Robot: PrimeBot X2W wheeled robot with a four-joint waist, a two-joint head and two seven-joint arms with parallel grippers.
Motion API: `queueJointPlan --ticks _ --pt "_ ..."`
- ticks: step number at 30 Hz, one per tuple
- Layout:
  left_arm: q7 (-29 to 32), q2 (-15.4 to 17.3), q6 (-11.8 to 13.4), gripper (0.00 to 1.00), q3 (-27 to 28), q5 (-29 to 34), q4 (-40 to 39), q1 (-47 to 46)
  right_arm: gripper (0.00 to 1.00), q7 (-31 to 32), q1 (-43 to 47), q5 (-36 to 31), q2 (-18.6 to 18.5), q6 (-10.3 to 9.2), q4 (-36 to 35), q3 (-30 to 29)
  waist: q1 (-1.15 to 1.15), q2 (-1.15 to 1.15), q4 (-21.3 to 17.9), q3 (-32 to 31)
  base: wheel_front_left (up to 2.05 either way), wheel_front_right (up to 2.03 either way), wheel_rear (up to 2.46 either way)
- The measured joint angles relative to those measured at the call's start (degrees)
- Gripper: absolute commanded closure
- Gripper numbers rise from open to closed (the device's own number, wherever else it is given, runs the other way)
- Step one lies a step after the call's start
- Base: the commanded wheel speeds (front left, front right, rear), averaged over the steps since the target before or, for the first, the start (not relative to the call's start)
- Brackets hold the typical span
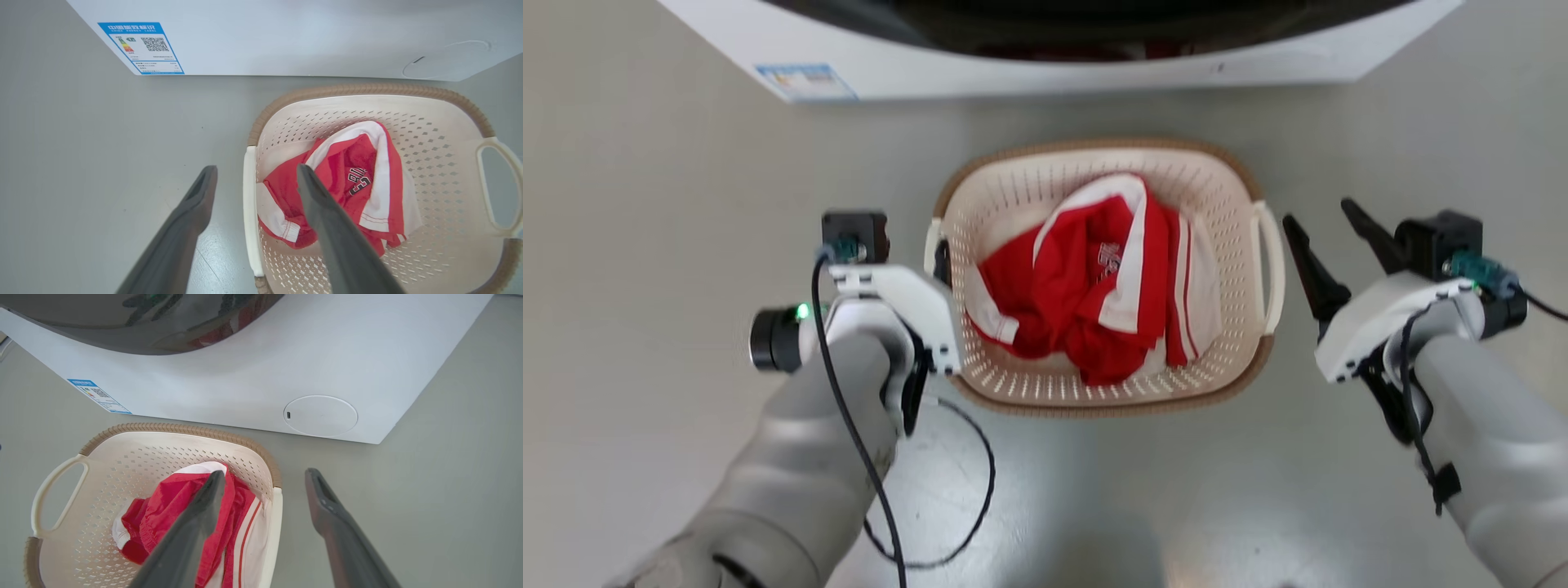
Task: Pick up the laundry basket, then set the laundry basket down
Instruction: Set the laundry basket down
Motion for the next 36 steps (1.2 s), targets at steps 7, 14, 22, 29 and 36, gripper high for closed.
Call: queueJointPlan --ticks 7,14,22,29,36 --pt "0.0 2.22 -0.01 0.0 6.35 5.64 -4.47 6.23 0.0 0.0 4.08 -1.44 0.27 0.0 -0.26 -2.98 0.0 0.0 -0.24 -7.29 0.0 0.0 0.0" --pt "0.0 3.82 0.0 0.0 13.58 11.47 -9.25 13.9 0.0 0.01 7.52 -3.6 1.24 0.0 -1.57 -5.54 0.0 0.0 -0.7 -14.67 0.0 0.0 0.0" --pt "0.0 5.69 -0.19 0.0 21.02 17.2 -13.33 21.63 0.0 0.01 11.82 -6.39 1.66 0.0 -2.32 -7.57 0.0 0.0 -1.64 -22.61 0.0 0.0 0.0" --pt "0.0 7.03 -1.04 0.0 28.5 21.37 -17.82 28.0 0.0 0.01 16.0 -8.45 1.8 0.0 -5.03 -9.91 0.0 0.0 -2.31 -28.93 0.0 0.0 0.0" --pt "0.0 8.55 -1.55 0.0 33.97 24.54 -22.58 33.05 0.0 0.01 19.45 -9.91 1.53 0.0 -9.37 -12.74 0.0 0.0 -2.7 -32.41 0.0 0.0 0.0"
